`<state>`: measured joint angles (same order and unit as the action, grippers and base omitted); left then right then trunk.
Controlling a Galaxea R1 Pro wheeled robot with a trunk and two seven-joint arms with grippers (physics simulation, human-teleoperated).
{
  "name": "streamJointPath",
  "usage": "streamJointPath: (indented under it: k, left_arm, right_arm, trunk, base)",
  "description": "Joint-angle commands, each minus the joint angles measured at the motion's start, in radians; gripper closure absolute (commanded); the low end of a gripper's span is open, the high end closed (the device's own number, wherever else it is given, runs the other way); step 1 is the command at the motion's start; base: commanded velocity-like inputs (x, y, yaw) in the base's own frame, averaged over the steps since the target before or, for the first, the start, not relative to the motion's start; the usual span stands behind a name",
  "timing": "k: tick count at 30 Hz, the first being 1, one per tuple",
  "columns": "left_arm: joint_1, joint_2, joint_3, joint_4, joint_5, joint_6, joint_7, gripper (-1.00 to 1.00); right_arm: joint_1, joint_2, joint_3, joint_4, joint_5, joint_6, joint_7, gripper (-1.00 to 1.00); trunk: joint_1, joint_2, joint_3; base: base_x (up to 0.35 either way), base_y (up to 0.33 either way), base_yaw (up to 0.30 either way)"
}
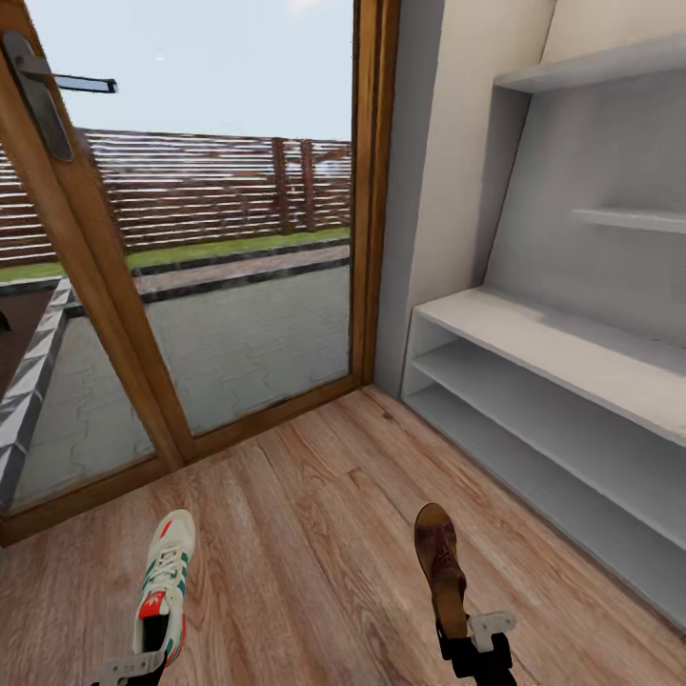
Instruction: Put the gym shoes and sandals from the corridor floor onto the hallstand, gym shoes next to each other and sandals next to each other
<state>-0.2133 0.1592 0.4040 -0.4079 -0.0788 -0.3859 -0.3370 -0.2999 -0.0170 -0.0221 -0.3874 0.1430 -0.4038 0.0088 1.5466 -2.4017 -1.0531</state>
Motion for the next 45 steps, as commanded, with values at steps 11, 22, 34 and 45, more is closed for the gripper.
streamJointPath:
  k: [11,22,34,45]
  left_arm:
    - [-0.001,0.0,0.009,0.001,-0.008,-0.004,-0.007,1.0]
    - [-0.001,0.0,0.009,0.003,-0.008,-0.005,-0.006,1.0]
    - [-0.001,0.0,0.009,0.003,-0.008,-0.005,-0.007,1.0]
    - [-0.001,0.0,0.009,0.003,-0.009,-0.005,-0.006,1.0]
  right_arm:
    - [-0.001,0.0,-0.002,0.001,0.004,-0.003,0.001,1.0]
    - [-0.001,0.0,-0.002,0.002,0.004,-0.002,0.002,1.0]
    - [-0.001,0.0,-0.002,0.002,0.004,-0.001,0.002,1.0]
    - [-0.001,0.0,-0.003,0.001,0.004,-0.001,0.002,1.0]
  trunk:
    - [0.0,0.0,-0.001]
    - [0.0,0.0,-0.001]
    - [0.0,0.0,-0.001]
    - [0.0,0.0,-0.001]
  base:
    - [0.0,0.0,-0.263]
    - [0.0,0.0,-0.263]
    - [0.044,0.064,-0.263]
    - [0.009,0.012,-0.265]
